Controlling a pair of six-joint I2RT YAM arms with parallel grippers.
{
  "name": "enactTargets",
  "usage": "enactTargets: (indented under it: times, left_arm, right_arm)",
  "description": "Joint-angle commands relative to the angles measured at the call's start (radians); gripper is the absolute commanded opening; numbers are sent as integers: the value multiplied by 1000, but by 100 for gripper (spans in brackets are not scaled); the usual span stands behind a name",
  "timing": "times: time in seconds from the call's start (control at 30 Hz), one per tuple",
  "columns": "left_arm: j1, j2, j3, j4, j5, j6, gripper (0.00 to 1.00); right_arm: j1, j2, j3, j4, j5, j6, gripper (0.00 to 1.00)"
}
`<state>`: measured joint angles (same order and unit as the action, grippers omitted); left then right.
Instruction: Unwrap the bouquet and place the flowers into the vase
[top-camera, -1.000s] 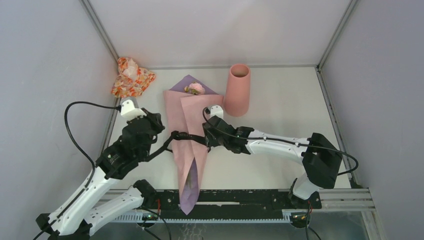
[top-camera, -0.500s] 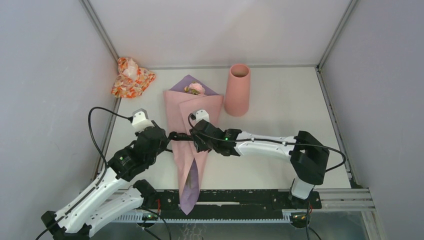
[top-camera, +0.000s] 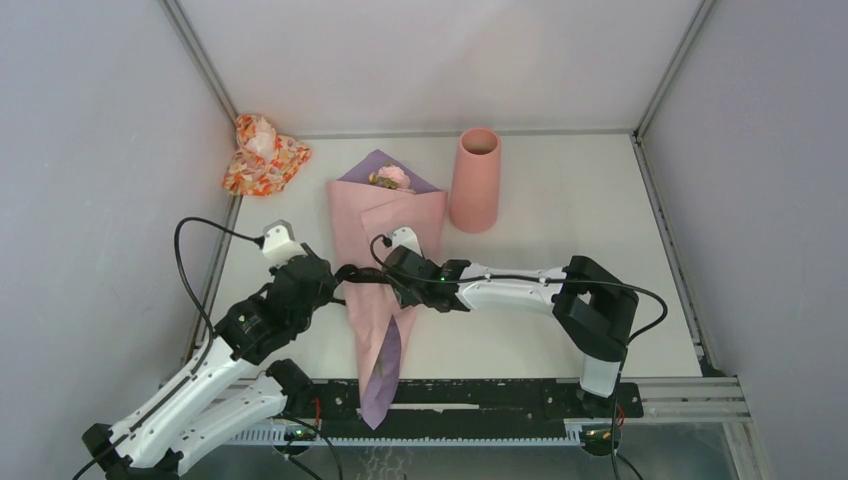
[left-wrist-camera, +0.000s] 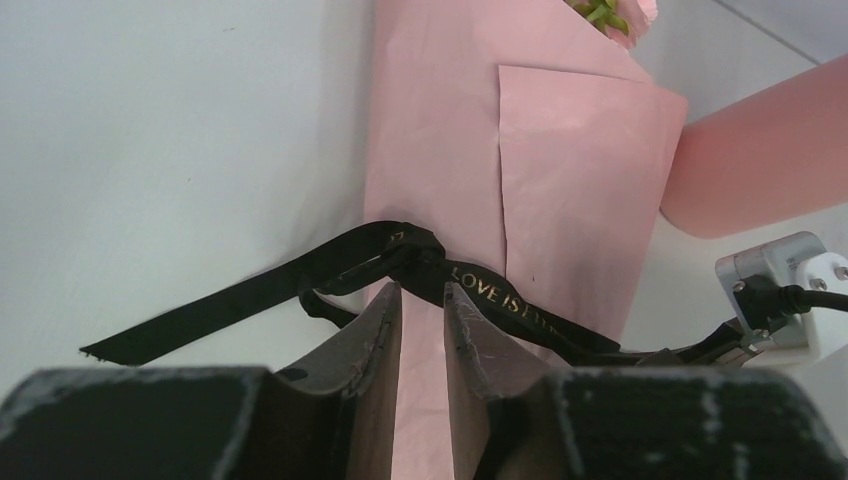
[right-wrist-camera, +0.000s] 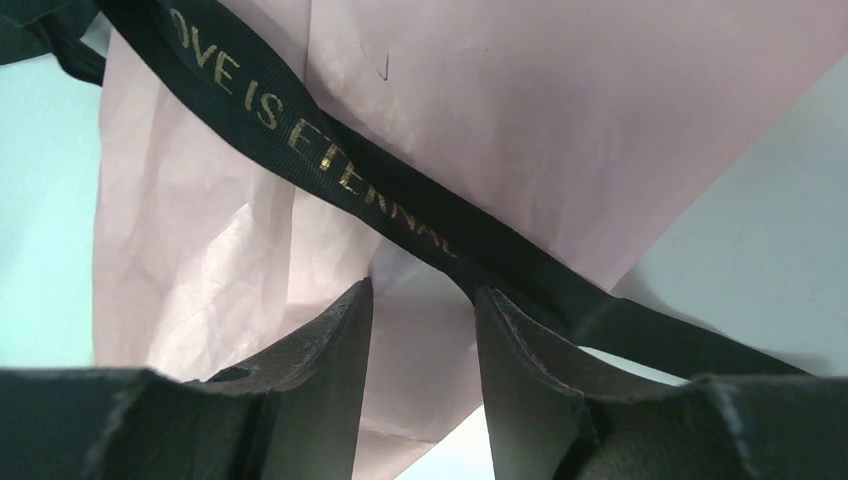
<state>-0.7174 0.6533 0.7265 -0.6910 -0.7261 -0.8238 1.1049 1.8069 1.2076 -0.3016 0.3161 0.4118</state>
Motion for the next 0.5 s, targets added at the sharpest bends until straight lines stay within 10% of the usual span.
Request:
enactTargets:
  times: [0.0, 0.47]
  left_arm:
    - [7, -7, -16, 22, 7, -21, 27]
    - [6, 18, -24, 42, 21, -18, 26]
  right_arm:
    - [-16, -17, 31, 8, 59, -33, 51]
    - [-38, 27, 30, -12, 102, -41, 51]
